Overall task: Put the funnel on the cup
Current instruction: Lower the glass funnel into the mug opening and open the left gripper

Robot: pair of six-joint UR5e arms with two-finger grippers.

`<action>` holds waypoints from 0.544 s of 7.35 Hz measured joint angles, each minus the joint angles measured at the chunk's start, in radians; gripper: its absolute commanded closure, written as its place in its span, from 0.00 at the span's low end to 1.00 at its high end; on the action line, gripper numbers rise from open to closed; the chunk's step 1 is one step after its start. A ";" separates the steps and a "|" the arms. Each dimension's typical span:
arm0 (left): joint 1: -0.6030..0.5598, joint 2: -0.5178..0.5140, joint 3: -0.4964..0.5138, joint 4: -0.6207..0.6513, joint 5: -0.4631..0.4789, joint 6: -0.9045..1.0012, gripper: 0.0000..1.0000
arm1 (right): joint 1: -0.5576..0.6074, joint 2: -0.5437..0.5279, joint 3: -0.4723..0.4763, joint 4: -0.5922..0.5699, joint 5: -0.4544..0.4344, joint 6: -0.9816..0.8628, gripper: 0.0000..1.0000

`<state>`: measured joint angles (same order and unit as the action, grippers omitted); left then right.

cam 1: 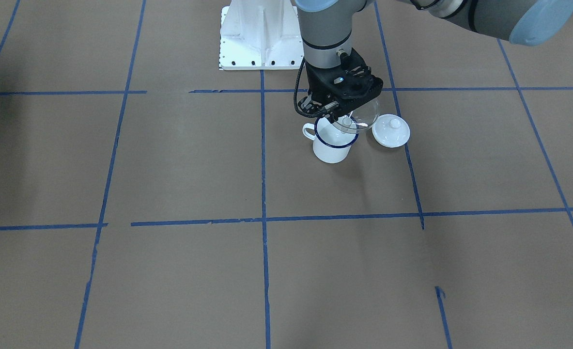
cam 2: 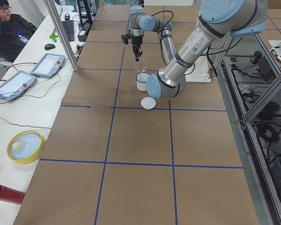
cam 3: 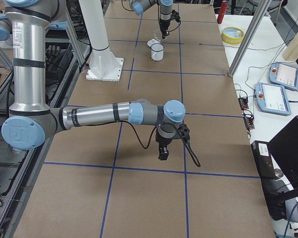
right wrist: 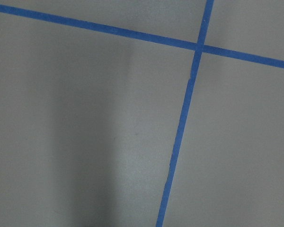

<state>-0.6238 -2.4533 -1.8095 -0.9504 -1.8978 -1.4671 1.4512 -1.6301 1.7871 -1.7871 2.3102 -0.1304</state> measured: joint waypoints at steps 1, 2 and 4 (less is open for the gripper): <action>0.015 0.003 0.019 -0.023 0.001 0.001 1.00 | 0.000 0.000 0.000 0.000 0.000 0.000 0.00; 0.021 0.008 0.045 -0.056 0.002 0.011 1.00 | 0.000 0.000 0.000 0.000 0.000 0.000 0.00; 0.025 0.041 0.079 -0.122 0.003 0.034 1.00 | 0.000 0.000 0.000 0.000 0.000 0.000 0.00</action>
<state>-0.5992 -2.4123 -1.7304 -1.0726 -1.8946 -1.4328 1.4512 -1.6306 1.7871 -1.7871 2.3102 -0.1304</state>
